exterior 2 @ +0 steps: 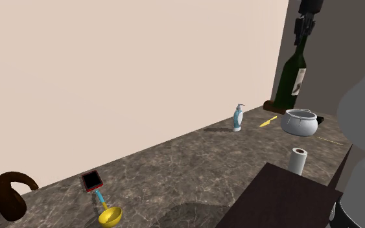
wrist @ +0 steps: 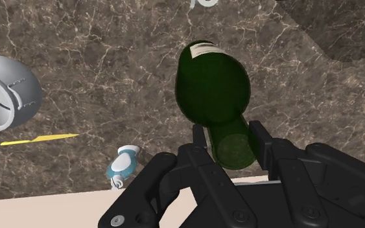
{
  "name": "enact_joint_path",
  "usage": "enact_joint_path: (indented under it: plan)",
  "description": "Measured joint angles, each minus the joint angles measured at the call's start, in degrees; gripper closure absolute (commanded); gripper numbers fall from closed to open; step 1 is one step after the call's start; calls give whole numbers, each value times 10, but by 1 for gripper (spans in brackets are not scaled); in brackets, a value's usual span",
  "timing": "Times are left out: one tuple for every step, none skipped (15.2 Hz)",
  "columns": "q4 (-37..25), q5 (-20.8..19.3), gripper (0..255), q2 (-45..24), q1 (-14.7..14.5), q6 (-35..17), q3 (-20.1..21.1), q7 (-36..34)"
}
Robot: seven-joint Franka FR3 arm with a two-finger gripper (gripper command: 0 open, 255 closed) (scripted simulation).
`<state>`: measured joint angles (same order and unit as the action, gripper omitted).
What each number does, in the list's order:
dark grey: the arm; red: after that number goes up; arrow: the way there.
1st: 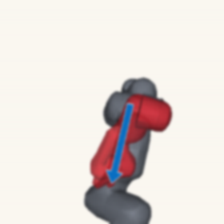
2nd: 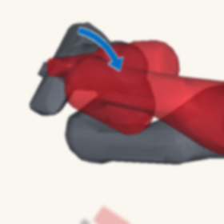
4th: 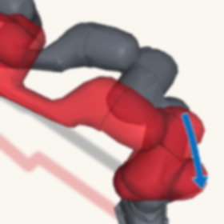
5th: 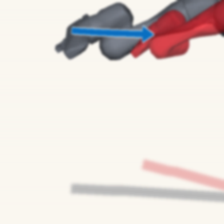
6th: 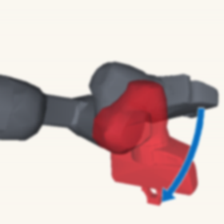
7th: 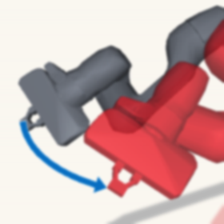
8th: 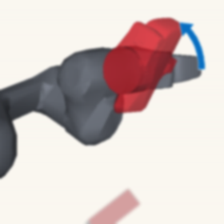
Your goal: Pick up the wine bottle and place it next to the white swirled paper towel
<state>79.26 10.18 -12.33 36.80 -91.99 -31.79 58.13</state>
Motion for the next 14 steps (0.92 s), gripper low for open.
enact_joint_path:
  plan:
    - [7, 0, 255, 0, 1, -6, -1, 4]
    - [14, 0, 255, 1, 2, -13, -1, 6]
    - [21, 0, 255, 1, 2, -19, -1, 8]
    - [29, 0, 255, 1, 2, -27, -1, 9]
    - [37, 0, 255, 2, 1, -34, -1, 9]
    - [47, -1, 255, 4, -1, -42, -1, 9]
    - [55, -2, 255, 5, -1, -50, -1, 9]
    - [64, -2, 255, 6, -2, -58, -1, 10]
    - [73, -3, 255, 7, -4, -67, 0, 9]
    - [85, -3, 255, 9, -5, -76, 0, 10]
    - [93, -4, 255, 10, -5, -84, 1, 11]
    - [102, -4, 255, 11, -6, -91, 1, 11]
    - [110, -4, 255, 11, -6, -99, 1, 12]
    - [121, -4, 255, 12, -7, -109, 1, 12]
